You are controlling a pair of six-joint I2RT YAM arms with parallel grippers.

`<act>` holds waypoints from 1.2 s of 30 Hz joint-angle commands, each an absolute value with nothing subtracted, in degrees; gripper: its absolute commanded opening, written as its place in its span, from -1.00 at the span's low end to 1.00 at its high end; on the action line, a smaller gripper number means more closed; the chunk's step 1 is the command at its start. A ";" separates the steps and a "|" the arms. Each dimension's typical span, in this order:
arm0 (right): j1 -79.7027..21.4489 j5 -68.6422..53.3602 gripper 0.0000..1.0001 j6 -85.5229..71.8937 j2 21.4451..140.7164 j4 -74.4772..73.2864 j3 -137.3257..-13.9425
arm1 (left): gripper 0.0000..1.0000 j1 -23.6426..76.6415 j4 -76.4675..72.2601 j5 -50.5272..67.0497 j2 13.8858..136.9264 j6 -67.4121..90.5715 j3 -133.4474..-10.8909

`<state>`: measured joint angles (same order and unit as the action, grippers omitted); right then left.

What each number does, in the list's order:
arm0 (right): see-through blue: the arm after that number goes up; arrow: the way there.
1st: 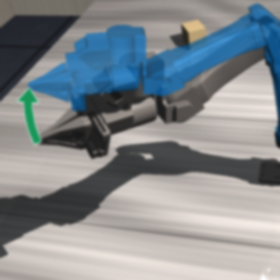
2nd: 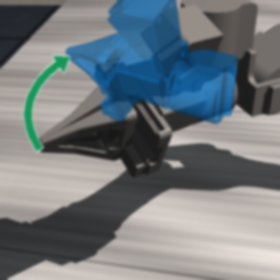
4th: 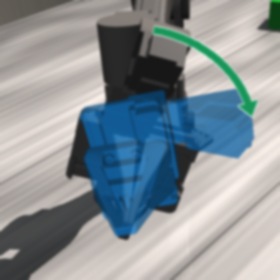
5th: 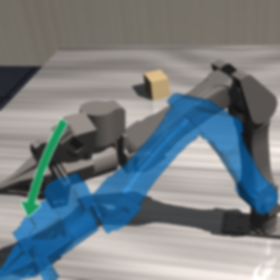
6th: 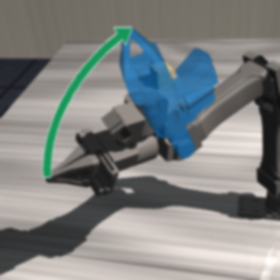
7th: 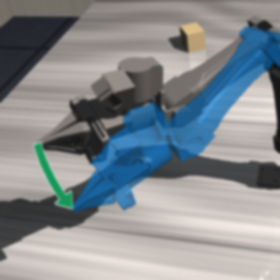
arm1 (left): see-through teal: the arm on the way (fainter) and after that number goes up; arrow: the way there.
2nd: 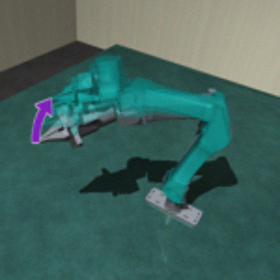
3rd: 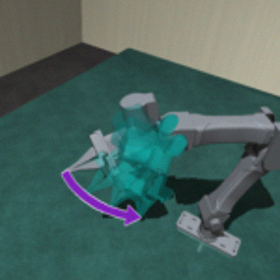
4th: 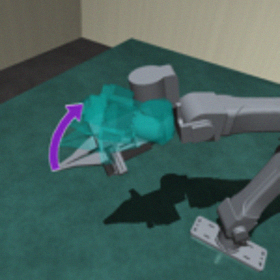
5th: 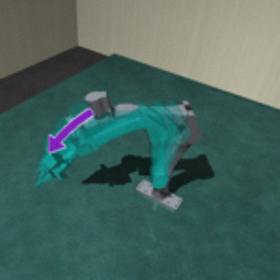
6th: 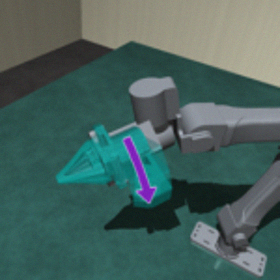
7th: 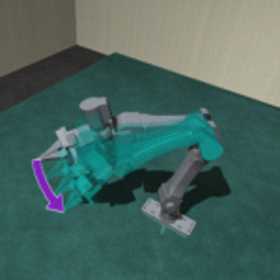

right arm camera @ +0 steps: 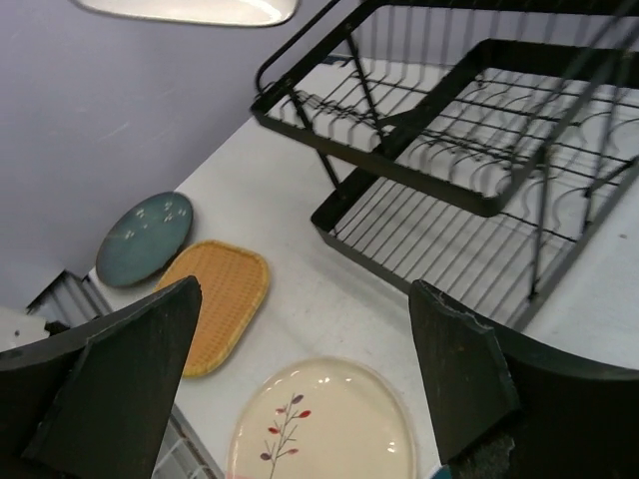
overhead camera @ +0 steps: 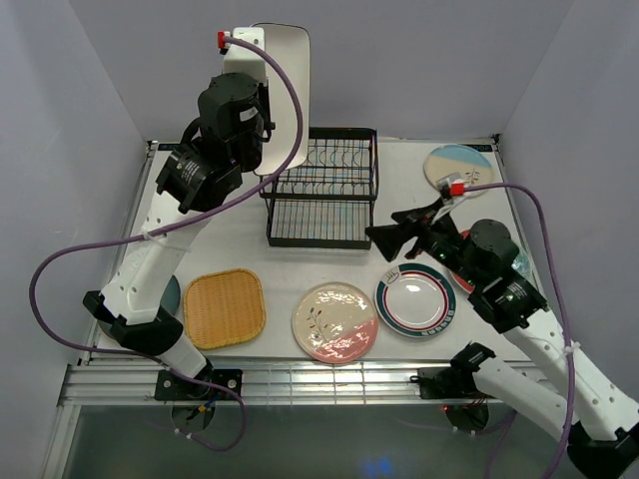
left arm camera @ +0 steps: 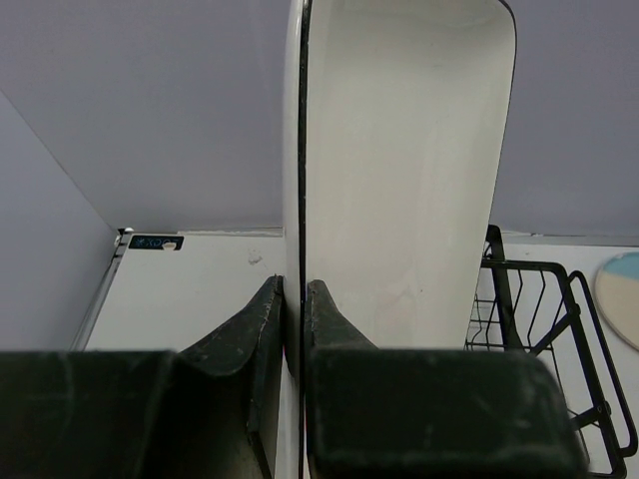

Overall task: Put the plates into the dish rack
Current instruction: Insert the plate into the dish rack.

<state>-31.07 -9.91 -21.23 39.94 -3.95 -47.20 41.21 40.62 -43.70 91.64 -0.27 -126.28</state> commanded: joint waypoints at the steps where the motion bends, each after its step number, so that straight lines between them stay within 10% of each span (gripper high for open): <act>1: -43.83 7.53 0.80 -15.57 42.54 2.60 -49.92 | -1.00 41.40 30.67 -45.53 88.77 0.26 -129.38; 15: -81.55 47.18 0.91 6.92 66.95 23.17 -61.87 | -1.00 41.40 29.18 -48.78 87.01 -1.58 -124.98; 36: -80.69 45.10 0.82 13.91 81.74 46.42 -72.15 | -1.00 41.40 28.21 -52.21 82.62 -0.44 -120.24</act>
<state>-81.89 46.06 16.51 81.56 44.27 -68.07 41.21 37.30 -50.61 88.18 -2.04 -119.13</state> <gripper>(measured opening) 0.907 0.196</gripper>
